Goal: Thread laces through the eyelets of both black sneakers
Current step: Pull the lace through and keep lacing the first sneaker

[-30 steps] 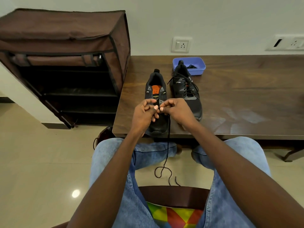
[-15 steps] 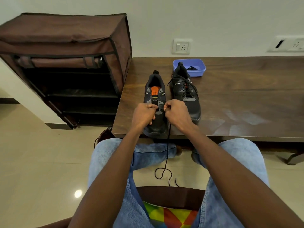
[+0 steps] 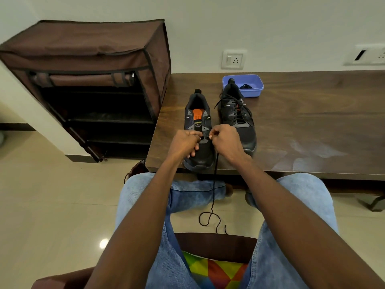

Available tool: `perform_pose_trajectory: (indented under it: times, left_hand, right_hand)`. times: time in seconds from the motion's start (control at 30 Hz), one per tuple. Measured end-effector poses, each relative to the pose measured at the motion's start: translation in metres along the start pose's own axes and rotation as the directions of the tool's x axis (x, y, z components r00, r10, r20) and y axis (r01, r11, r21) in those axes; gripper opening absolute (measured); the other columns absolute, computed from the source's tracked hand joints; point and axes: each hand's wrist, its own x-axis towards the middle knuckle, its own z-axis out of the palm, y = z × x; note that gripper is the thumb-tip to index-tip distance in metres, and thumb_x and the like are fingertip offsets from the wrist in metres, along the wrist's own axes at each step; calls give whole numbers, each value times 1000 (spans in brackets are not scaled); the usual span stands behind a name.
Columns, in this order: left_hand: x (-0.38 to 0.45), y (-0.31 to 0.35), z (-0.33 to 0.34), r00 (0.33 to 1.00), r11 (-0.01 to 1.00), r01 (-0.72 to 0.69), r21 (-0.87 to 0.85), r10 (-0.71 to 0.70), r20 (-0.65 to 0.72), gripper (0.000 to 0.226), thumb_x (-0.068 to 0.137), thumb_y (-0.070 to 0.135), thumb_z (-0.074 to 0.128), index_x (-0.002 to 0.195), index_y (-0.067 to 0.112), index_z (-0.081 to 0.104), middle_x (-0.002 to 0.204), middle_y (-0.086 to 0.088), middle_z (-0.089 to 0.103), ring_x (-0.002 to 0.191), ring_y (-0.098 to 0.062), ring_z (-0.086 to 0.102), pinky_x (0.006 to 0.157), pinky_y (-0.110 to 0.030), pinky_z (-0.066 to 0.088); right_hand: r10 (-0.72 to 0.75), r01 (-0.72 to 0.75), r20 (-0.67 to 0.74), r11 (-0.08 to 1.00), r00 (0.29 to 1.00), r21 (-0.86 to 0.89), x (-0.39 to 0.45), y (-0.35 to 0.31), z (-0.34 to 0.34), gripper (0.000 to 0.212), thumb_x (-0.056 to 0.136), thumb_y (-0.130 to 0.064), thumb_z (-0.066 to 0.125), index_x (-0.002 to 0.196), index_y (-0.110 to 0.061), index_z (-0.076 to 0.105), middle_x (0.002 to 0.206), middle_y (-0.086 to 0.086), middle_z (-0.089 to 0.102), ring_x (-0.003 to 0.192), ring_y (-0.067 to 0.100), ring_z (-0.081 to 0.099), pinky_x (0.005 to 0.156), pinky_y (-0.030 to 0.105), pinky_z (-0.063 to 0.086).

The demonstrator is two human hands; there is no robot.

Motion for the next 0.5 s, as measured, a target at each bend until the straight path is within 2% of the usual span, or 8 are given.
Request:
perform_pose_trajectory:
  times: [0.17,0.23,0.37,0.5]
  left_hand:
    - [0,-1,-1,1000,1000,-11,2,11,10,24,98,11,52,113,17,70,50,5,56,36,-7,46,36,-24,36]
    - [1,-1,-2,1000,1000,-7,6,7,16,25,98,11,52,114,18,70,49,5,57,37,-8,46,36,-24,37]
    - [1,-1,-3,999,1000,-5,15,4,43,24,99,13,53,117,20,68,50,5,57,38,-8,46,36,-23,38]
    - [3,0,-3,999,1000,3,16,-4,52,19,99,14,56,111,20,69,50,4,57,38,-8,46,36,-22,38]
  right_hand:
    - [-84,78,-30,983,996,-168,-3,-5,5,17,90,-9,52,90,-7,69,98,14,65,89,34,62,72,38,46]
    - [-115,108,-28,978,993,-181,-3,-5,8,18,91,-8,51,90,-7,69,99,14,63,89,34,61,73,38,45]
    - [-24,24,26,1000,999,12,6,2,9,21,88,-5,54,83,-12,73,91,9,71,89,28,64,76,35,49]
    - [42,-60,99,982,994,181,12,8,5,20,93,-4,60,94,-11,79,91,0,71,90,13,63,76,24,44]
